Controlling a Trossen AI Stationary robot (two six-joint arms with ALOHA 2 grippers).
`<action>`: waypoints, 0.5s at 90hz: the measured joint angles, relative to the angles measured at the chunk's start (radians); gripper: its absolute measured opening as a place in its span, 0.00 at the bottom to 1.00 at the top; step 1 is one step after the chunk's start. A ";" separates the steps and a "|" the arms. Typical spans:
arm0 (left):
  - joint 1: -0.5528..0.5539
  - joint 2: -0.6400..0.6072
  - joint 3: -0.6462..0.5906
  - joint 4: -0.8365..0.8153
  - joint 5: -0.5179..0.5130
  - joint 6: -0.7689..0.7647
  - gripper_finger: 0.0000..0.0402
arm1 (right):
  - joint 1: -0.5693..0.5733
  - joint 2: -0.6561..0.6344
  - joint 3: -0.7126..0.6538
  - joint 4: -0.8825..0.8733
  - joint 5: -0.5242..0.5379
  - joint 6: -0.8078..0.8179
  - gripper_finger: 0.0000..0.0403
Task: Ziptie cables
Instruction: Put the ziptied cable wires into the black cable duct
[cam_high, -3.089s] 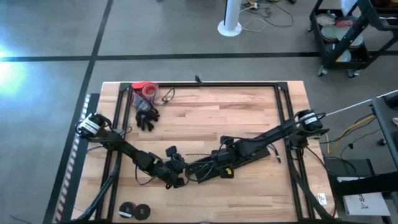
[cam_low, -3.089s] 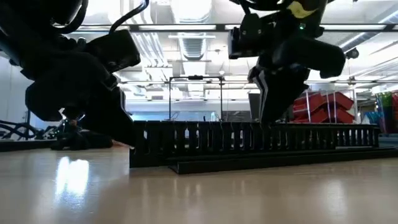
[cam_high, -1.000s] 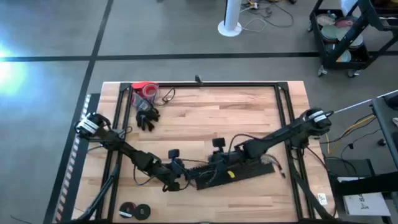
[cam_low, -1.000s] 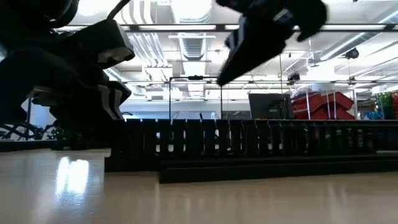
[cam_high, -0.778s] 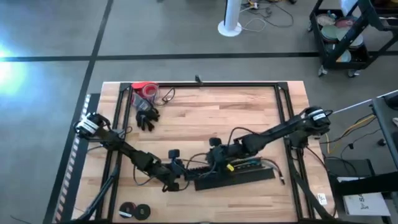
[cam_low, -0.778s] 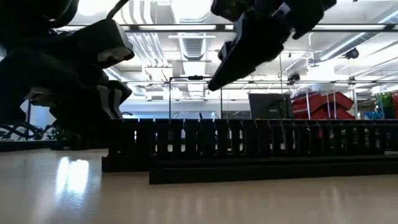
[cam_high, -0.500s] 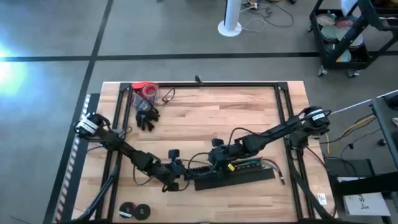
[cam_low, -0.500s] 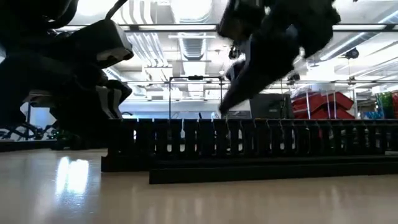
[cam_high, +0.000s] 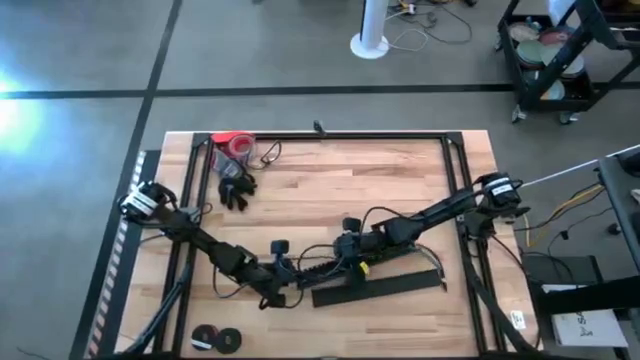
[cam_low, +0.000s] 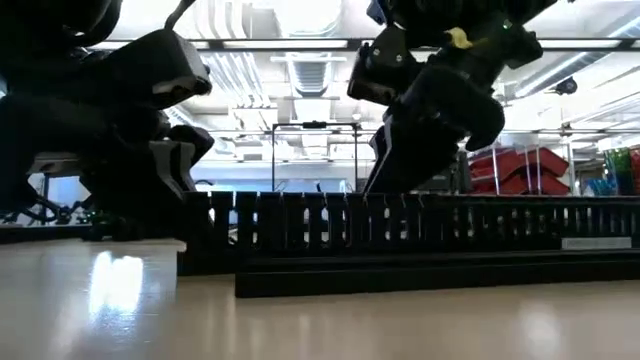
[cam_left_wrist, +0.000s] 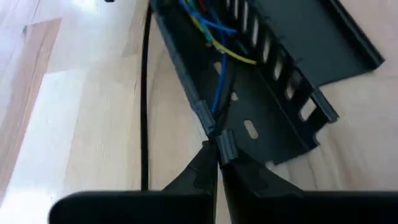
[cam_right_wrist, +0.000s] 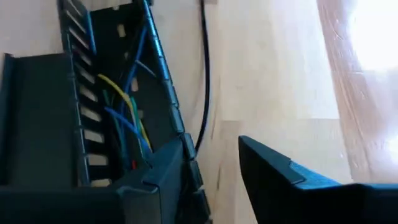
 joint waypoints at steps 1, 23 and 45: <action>0.000 0.000 0.000 0.001 0.000 0.001 0.00 | -0.002 0.000 0.000 -0.001 0.000 0.002 0.35; -0.001 0.000 0.000 0.006 -0.009 0.006 0.00 | -0.025 -0.005 0.000 -0.005 -0.010 0.028 0.36; -0.002 0.000 -0.001 0.009 -0.011 0.013 0.08 | -0.037 0.023 0.000 0.044 -0.100 0.010 0.17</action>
